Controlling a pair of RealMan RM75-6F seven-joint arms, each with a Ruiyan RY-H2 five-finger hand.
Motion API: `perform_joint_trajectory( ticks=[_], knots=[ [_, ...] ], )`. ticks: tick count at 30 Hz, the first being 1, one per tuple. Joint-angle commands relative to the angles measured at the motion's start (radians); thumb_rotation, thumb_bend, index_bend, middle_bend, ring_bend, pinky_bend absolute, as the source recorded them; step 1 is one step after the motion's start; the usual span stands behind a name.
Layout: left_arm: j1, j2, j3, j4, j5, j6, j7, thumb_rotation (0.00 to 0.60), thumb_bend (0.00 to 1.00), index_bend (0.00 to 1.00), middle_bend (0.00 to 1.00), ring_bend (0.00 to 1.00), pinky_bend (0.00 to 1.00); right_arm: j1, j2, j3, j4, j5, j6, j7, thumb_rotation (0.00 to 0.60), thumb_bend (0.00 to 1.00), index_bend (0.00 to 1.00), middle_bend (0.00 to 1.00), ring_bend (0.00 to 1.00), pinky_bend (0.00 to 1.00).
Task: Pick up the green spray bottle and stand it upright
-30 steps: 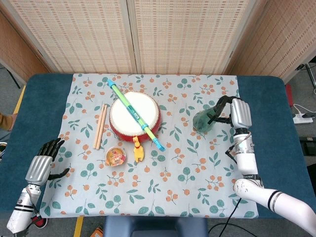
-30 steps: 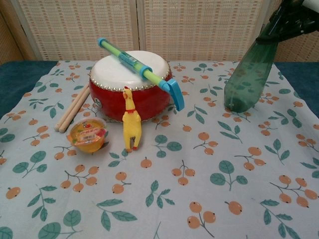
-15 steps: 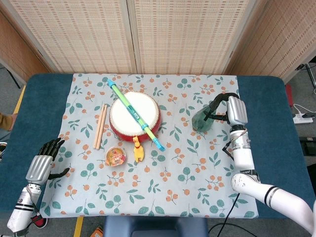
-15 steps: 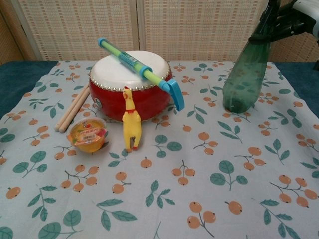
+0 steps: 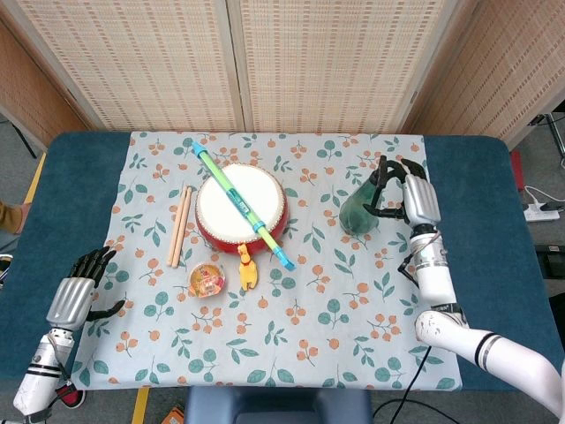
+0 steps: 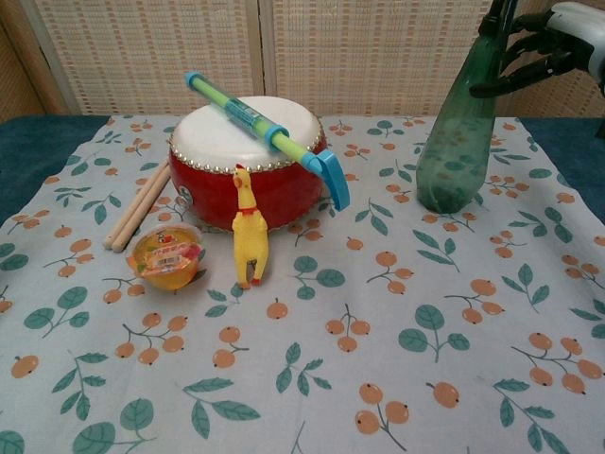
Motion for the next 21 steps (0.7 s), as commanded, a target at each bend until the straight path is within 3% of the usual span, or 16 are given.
perform_joint_trajectory(
  ticks=[1, 7, 14, 21],
  knots=[
    [0.000, 0.000, 0.000, 0.002, 0.001, 0.002, -0.002, 0.600, 0.18, 0.00, 0.00, 0.00, 0.08, 0.000, 0.003, -0.003, -0.002, -0.003, -0.004, 0.003, 0.600, 0.00, 0.19, 0.34, 0.04, 0.00],
    [0.000, -0.001, 0.001, 0.003, 0.001, 0.002, -0.003, 0.600, 0.18, 0.00, 0.00, 0.00, 0.08, 0.000, 0.030, -0.019, -0.021, 0.003, -0.044, -0.002, 0.600, 0.00, 0.01, 0.18, 0.00, 0.00],
    [0.000, 0.000, 0.002, 0.002, 0.003, 0.002, -0.003, 0.600, 0.18, 0.00, 0.00, 0.00, 0.08, 0.001, 0.088, -0.054, -0.072, 0.014, -0.090, -0.050, 0.600, 0.00, 0.00, 0.12, 0.00, 0.00],
    [0.001, -0.002, 0.006, 0.003, 0.004, 0.001, -0.003, 0.600, 0.18, 0.00, 0.00, 0.00, 0.08, -0.033, 0.129, -0.114, -0.144, -0.020, -0.014, -0.140, 0.600, 0.00, 0.00, 0.08, 0.00, 0.00]
  ],
)
